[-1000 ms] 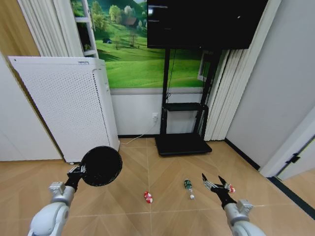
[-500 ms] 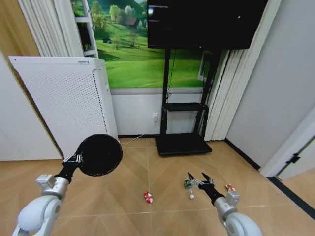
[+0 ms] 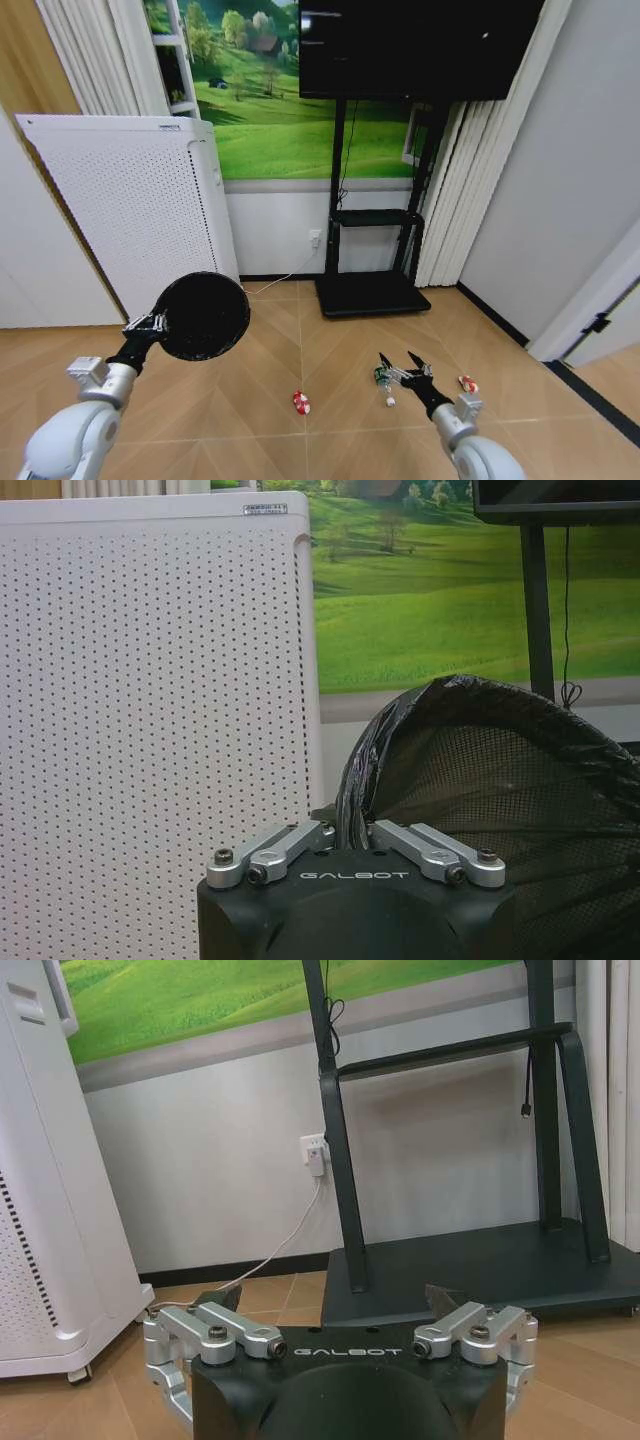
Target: Pick up the trash bin and place the garbage on the floor into it.
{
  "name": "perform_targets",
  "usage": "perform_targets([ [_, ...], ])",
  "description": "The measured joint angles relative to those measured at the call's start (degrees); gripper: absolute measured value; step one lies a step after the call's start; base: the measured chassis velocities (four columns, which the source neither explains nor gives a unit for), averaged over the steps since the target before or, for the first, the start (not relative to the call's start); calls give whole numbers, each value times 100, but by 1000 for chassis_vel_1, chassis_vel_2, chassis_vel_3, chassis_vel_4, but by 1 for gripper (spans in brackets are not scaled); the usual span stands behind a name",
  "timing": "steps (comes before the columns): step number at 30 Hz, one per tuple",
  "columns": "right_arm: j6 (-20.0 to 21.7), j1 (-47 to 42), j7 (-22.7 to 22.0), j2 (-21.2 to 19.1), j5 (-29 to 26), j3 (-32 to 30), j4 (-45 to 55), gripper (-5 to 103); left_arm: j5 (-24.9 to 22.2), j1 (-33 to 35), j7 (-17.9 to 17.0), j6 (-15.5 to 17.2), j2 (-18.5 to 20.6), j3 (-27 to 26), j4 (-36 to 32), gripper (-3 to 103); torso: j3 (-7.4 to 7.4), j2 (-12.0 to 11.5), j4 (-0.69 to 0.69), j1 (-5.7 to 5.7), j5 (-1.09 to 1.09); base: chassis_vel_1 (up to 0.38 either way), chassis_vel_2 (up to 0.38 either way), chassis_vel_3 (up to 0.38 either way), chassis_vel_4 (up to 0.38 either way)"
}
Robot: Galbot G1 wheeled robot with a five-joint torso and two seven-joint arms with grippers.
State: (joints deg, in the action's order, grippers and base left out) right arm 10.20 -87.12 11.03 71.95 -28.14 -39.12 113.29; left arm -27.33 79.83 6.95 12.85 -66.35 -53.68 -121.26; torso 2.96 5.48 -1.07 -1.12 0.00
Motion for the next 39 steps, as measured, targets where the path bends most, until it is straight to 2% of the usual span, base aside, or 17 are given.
perform_targets([
  [8,-102,-37,87,-99,-1,76,19,100,-9,14,-4,15,-40,4,-23,3,2,0,-1,-1,0,-115,111,110,-126],
  [10,-173,29,382,-605,-55,307,-166,100,-99,13,-21,49,-29,5,-82,3,2,0,-1,-1,0,-27,50,58,-52],
  [11,-173,29,382,-605,-55,307,-166,100,-99,13,-21,49,-29,5,-82,3,2,0,-1,-1,0,3,30,30,-52],
  [13,-562,393,798,-1333,-97,697,-742,100,-198,37,-68,89,11,2,-191,3,1,0,1,-1,-1,0,0,0,0],
  [16,-734,585,978,-1546,-116,872,-1010,100,-237,66,-81,108,22,-10,-259,3,0,0,0,-1,0,9,-42,-23,11],
  [17,-1108,1098,1278,-1909,-188,1395,-1713,100,-293,142,-94,125,35,-57,-388,3,0,0,0,0,0,0,0,0,0],
  [21,-1691,1987,1575,-2100,-152,2326,-2789,100,-332,191,-119,156,87,-22,-511,3,0,0,3,0,2,0,0,0,0],
  [22,-1819,2247,1662,-2081,-43,2687,-3093,100,-333,212,-119,162,103,-9,-550,3,1,-1,-2,0,-1,0,0,0,0],
  [23,-1819,2247,1662,-2081,-43,2687,-3093,100,-333,212,-119,162,103,-9,-550,3,1,-1,-2,0,-1,0,0,0,0],
  [25,-1815,2633,1694,-1909,165,3336,-3514,100,-336,272,-116,168,99,-41,-655,3,1,0,-1,-1,1,0,0,0,0],
  [26,-1815,2633,1694,-1909,165,3336,-3514,100,-336,272,-116,168,99,-41,-655,3,1,0,-1,-1,1,0,0,0,0],
  [28,-1714,2816,1638,-1626,419,3744,-3876,100,-352,289,-122,176,82,-76,-741,3,1,0,2,-1,-1,0,0,0,0],
  [29,-1714,2816,1638,-1626,419,3744,-3876,100,-352,289,-122,176,82,-76,-741,3,1,0,2,-1,-1,0,0,0,0],
  [33,-1328,2827,1366,-993,630,4278,-4324,100,-410,268,-186,224,77,-108,-899,3,1,0,-1,0,-2,0,0,0,0],
  [34,-1328,2827,1366,-993,630,4278,-4324,100,-410,268,-186,224,77,-108,-899,3,1,0,-1,0,-2,0,0,0,0],
  [36,-1172,2827,1251,-618,721,4452,-4564,100,-412,263,-194,229,57,-127,-938,3,1,-1,-1,0,0,0,0,0,0],
  [39,-1116,2893,1135,-320,850,4513,-4836,100,-413,271,-195,229,15,-156,-970,3,1,-1,1,0,-1,0,0,0,0],
])
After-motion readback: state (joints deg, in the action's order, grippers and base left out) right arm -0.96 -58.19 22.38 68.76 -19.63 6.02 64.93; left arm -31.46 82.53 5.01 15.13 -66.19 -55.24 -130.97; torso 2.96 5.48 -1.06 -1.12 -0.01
